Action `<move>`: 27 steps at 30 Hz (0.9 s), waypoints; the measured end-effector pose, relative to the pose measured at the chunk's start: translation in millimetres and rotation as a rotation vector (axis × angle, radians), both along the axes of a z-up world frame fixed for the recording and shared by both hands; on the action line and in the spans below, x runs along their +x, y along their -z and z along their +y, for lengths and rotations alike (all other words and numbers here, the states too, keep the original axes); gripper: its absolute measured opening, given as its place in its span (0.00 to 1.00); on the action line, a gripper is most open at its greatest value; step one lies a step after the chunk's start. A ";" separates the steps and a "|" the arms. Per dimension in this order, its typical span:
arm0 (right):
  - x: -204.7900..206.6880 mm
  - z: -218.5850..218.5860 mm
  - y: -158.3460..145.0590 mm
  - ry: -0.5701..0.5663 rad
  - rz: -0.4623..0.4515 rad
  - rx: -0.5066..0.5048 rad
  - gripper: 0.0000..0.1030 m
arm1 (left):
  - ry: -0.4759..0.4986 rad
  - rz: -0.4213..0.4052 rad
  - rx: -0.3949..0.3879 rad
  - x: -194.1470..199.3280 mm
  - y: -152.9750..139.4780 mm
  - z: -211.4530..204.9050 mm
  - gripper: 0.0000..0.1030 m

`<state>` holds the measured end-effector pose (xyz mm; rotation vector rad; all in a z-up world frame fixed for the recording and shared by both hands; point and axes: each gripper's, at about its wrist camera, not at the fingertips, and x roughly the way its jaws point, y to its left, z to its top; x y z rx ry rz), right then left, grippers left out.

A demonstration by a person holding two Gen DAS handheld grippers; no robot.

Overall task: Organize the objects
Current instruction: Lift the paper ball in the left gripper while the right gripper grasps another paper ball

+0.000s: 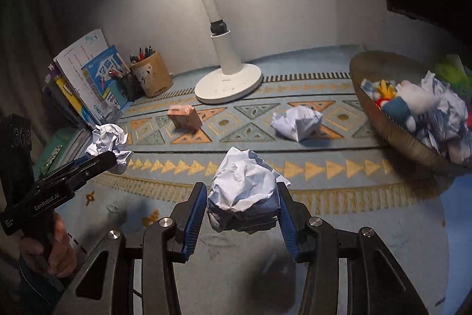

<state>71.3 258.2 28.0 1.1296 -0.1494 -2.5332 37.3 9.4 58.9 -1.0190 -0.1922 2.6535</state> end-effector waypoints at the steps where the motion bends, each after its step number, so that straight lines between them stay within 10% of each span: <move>1: 1.7 1.5 6.8 -0.002 -0.015 0.006 0.45 | 0.003 -0.014 0.002 2.8 7.9 3.1 0.48; 11: 4.3 12.4 45.3 -0.006 -0.064 0.009 0.46 | -0.007 -0.033 -0.048 2.6 31.2 15.8 0.48; 15: 13.4 18.7 47.7 0.029 -0.059 0.007 0.77 | -0.006 -0.039 -0.035 1.4 31.8 14.4 0.49; 27: 47.5 37.7 53.1 0.046 -0.060 0.011 0.77 | 0.004 -0.042 -0.027 3.7 31.8 15.7 0.49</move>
